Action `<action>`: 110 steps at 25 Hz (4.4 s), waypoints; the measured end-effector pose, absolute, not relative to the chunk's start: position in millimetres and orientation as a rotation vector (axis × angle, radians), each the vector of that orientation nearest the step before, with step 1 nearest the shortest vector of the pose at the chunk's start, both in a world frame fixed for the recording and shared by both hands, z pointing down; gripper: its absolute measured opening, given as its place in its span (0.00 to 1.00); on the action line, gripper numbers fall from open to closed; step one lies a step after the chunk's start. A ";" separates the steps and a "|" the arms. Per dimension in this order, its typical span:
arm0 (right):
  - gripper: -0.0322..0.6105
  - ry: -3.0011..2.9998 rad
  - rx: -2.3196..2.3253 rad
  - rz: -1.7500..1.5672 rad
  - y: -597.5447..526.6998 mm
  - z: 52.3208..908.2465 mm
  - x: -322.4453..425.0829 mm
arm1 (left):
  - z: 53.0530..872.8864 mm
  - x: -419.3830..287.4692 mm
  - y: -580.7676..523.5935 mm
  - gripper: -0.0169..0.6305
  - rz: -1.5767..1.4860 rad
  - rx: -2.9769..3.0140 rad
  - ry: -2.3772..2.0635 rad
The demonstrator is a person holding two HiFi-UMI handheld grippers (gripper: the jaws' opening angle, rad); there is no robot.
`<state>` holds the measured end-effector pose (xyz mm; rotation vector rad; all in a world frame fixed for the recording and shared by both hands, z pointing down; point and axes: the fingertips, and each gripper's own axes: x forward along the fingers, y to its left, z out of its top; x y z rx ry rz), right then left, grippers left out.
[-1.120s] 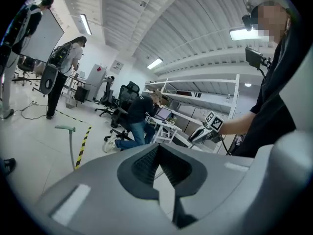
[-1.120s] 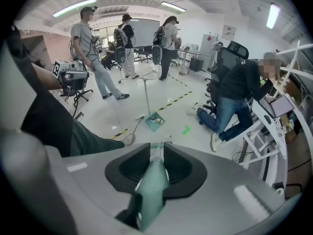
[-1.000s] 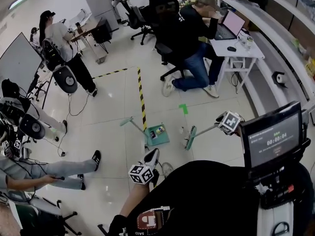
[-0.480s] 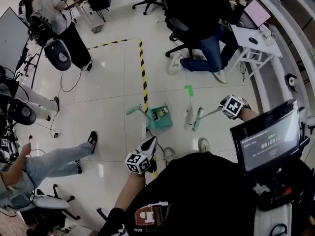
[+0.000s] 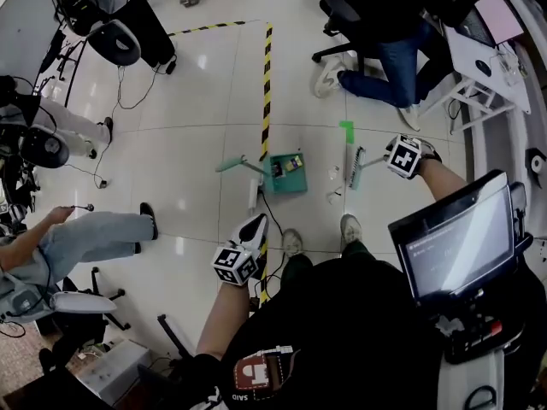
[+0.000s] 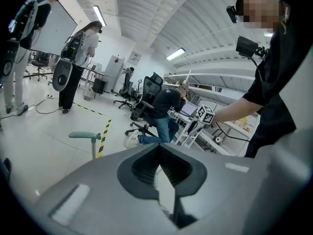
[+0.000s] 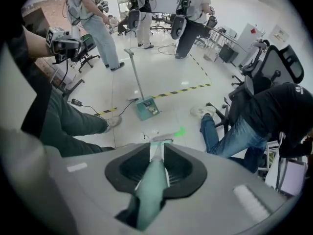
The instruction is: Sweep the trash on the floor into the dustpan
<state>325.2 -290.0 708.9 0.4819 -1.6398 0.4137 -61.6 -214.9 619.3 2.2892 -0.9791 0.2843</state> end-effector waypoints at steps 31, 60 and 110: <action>0.16 -1.846 0.116 0.219 -353.4 780.8 103.3 | 645.9 -138.0 -200.0 0.02 0.173 2.131 -1.115; 0.11 -1.807 0.024 0.138 -347.8 819.2 70.8 | 657.1 -157.1 -184.1 0.02 0.197 2.087 -1.131; 0.10 -1.822 0.275 0.243 -414.3 779.4 99.4 | 663.9 -179.3 -154.7 0.02 0.158 2.030 -1.164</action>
